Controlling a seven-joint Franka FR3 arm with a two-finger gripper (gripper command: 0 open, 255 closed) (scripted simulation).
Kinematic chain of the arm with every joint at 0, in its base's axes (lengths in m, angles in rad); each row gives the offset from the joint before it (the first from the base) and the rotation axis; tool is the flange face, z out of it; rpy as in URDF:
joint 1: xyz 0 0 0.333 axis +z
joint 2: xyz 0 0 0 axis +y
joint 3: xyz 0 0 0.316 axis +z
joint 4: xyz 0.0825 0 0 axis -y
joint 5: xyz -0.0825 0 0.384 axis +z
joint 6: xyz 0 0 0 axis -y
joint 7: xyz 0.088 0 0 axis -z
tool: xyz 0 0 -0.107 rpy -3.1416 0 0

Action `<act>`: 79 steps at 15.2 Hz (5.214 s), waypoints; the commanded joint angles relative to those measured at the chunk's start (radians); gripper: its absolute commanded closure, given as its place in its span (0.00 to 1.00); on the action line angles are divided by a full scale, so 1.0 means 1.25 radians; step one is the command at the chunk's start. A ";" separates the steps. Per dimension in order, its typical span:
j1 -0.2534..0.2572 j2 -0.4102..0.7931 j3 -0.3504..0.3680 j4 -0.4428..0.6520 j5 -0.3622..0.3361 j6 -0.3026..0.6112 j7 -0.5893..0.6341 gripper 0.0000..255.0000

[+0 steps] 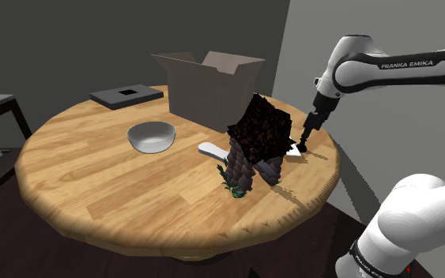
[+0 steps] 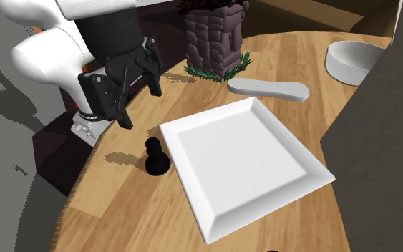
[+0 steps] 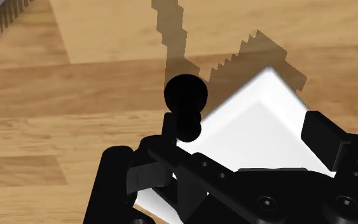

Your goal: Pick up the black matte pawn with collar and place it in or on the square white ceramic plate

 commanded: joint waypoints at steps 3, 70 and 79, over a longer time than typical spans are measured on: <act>-0.006 0.052 -0.071 -0.023 -0.014 0.132 -0.056 0.00; 0.111 0.377 0.028 0.203 0.094 0.219 0.076 1.00; 0.111 0.384 0.027 0.188 0.094 0.242 0.076 1.00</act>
